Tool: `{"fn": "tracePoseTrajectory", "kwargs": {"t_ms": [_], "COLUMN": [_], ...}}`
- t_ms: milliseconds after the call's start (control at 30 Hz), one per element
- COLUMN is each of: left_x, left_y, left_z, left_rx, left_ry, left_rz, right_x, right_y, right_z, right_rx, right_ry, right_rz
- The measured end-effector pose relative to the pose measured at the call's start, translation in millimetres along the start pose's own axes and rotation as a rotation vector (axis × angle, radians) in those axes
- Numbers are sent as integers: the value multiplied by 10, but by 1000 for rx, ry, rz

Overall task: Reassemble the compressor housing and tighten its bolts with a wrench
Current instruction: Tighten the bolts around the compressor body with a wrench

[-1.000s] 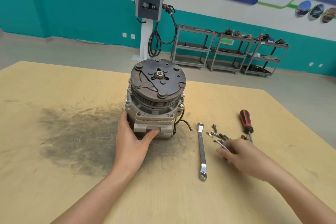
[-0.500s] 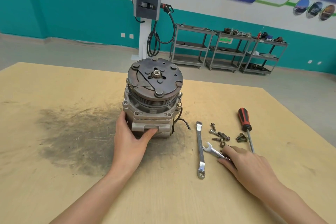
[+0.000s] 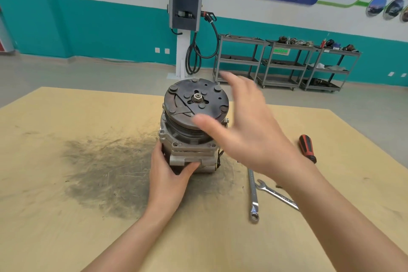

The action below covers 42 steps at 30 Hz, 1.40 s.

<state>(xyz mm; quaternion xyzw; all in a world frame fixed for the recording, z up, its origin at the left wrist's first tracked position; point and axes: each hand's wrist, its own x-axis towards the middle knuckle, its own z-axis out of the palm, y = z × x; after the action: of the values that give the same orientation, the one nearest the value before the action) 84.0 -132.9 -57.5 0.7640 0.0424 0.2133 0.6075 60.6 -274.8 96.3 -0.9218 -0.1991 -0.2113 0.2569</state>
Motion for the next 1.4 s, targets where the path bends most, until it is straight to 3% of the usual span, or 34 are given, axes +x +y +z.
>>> {"fn": "tracePoseTrajectory", "kwargs": {"t_ms": [167, 433, 1067, 1300, 1400], "left_x": [-2, -23, -19, -1, 25], "left_y": [33, 42, 24, -12, -29], "left_z": [-13, -27, -108, -104, -147], "left_rx": [-20, -60, 32, 85, 93], "left_ry": [-32, -47, 4, 26, 15], "left_rz": [-18, -40, 44, 91, 91], "right_x": [366, 437, 650, 721, 659], "right_y": [-398, -289, 280, 425, 432], "right_z": [305, 486, 52, 9, -53], "right_rx": [-336, -437, -174, -131, 84], "right_ry": [-148, 2, -337, -435, -367], "right_rz": [14, -10, -476, -521, -441]}}
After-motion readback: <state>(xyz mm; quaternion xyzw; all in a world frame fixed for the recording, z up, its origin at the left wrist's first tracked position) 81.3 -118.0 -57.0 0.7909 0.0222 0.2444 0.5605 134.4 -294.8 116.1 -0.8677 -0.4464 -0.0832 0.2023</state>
